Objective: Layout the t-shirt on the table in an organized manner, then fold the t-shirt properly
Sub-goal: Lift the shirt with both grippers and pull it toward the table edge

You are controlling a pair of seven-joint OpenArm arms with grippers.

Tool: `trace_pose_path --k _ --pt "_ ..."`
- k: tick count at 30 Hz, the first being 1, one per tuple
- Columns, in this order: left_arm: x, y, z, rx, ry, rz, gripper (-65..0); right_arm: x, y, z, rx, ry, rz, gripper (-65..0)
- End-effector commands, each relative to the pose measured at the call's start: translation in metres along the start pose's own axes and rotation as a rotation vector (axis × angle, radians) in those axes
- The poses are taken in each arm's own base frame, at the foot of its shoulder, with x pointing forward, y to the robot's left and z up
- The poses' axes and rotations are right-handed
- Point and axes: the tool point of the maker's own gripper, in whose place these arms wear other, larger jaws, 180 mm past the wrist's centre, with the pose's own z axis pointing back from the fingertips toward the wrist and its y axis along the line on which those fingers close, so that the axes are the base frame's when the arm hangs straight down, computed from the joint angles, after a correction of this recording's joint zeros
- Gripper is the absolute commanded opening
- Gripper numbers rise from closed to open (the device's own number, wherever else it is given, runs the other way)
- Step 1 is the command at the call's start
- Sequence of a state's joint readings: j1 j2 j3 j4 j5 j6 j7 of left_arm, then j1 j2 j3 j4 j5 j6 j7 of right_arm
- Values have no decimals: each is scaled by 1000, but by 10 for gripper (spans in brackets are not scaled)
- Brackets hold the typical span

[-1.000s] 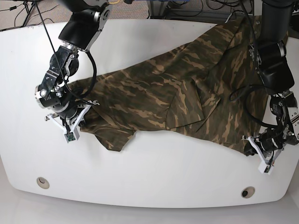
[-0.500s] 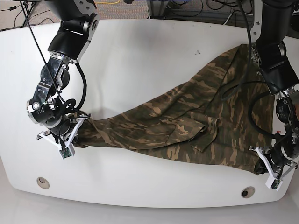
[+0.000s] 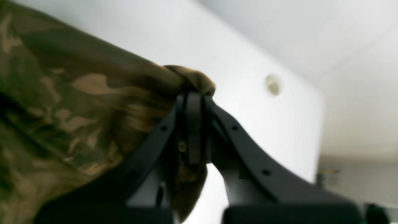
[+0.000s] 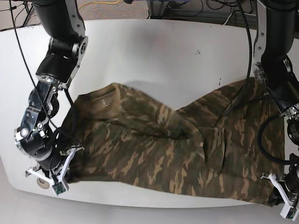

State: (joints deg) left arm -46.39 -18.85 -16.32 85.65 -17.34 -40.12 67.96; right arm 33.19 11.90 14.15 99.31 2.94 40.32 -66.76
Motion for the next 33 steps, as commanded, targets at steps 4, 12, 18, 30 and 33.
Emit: trace_pose_path --k 4,12,18,30,33 --pt "56 47 46 135 -155 21 -650 69 -43 25 -109 -136 66 -648" --pt "121 101 110 278 -265 29 -650 138 -81 53 -196 -224 142 -647" --pt "157 119 134 296 -337 47 -650 188 -113 79 -263 -280 188 -647" --pt "120 108 60 114 -148 112 -650 204 -142 63 -220 -198 143 -645" --pt "117 106 53 95 -145 125 -650 193 -135 43 -182 -134 159 -645"
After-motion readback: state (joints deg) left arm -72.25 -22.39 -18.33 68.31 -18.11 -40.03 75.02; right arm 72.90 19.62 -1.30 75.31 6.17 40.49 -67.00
